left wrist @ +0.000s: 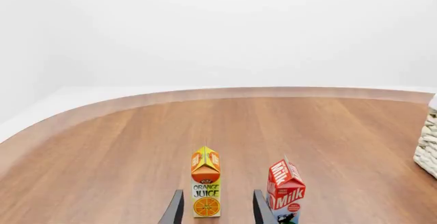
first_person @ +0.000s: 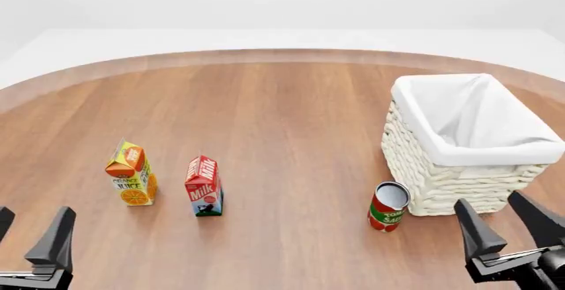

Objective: Pick the milk and place it in the basket.

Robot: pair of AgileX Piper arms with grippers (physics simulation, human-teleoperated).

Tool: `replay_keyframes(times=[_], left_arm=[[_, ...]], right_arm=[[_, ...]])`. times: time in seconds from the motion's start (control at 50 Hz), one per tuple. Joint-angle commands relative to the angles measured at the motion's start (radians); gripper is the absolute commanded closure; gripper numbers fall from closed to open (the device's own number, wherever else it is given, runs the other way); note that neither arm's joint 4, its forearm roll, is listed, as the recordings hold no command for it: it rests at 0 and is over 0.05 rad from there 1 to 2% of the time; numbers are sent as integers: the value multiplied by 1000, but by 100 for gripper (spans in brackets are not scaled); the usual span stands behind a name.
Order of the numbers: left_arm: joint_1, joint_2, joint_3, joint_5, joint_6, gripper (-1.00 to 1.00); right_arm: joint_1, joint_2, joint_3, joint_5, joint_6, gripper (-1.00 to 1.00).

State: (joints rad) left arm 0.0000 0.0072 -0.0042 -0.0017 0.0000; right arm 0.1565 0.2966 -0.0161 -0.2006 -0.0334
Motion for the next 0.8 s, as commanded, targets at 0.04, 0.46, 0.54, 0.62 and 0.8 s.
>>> replay_keyframes(times=[0.04, 0.46, 0.54, 0.62, 0.8], left_arm=[[0, 0, 0, 0, 0, -100], [0, 0, 0, 0, 0, -100], [0, 0, 0, 0, 0, -100], [0, 0, 0, 0, 0, -100], [0, 0, 0, 0, 0, -100]], right_arm=[[62, 106, -15, -67, 4, -100], [165, 265, -41, -174, 8, -100], [187, 312, -46, -211, 11, -100], [210, 355, -55, -241, 13, -100], [257, 417, -85, -264, 10, -100]])
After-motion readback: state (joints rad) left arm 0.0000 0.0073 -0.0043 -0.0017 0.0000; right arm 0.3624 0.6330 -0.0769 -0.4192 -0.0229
